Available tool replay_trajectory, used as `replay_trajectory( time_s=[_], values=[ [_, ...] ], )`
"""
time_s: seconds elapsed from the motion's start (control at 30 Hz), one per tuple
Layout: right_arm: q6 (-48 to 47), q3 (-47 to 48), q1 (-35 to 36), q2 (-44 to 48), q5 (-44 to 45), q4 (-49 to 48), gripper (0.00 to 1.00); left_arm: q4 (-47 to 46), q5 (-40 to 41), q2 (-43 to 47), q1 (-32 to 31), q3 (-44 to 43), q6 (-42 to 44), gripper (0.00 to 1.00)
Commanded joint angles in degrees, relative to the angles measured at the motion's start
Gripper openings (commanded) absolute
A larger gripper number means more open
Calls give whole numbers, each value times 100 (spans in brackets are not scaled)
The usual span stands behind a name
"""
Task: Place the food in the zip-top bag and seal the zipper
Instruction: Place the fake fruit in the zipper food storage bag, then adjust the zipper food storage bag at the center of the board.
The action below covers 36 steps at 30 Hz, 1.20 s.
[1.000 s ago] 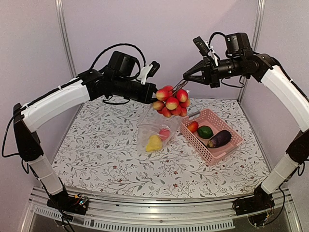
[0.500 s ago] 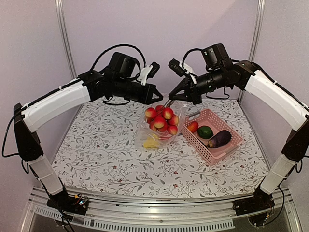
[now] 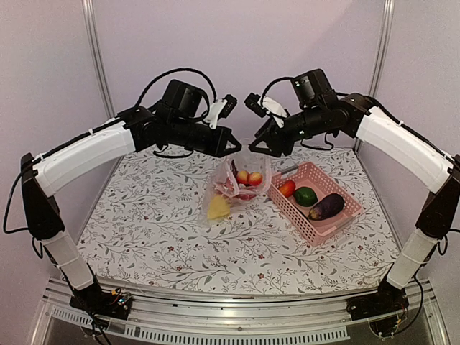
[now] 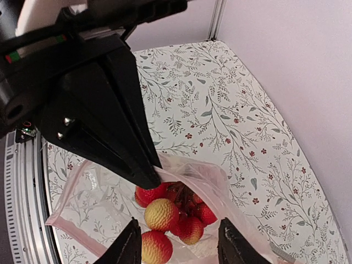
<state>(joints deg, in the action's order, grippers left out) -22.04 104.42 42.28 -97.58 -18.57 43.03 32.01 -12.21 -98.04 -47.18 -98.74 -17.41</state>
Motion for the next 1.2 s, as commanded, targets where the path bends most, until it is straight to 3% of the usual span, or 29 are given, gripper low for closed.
replay_trajectory(
  time_s=[0.0,0.2,0.4,0.57,0.83,1.17],
  values=[
    [-200,146,17,265,-600,199,52,-119,21,195,115,210,-10,0],
    [-587,-326,16,848,-643,228,53,-112,25,255,249,294,22,0],
    [-1873,-959,116,1327,-1134,763,45,91,79,243,314,210,252,0],
    [-2450,-1242,568,1202,-132,687,42,229,64,213,346,99,352,0],
    [-3126,-1433,1273,654,1379,103,54,451,-124,109,367,32,421,0],
    [-3423,-1275,1368,-48,1809,-369,54,559,-217,98,364,47,458,0]
  ],
)
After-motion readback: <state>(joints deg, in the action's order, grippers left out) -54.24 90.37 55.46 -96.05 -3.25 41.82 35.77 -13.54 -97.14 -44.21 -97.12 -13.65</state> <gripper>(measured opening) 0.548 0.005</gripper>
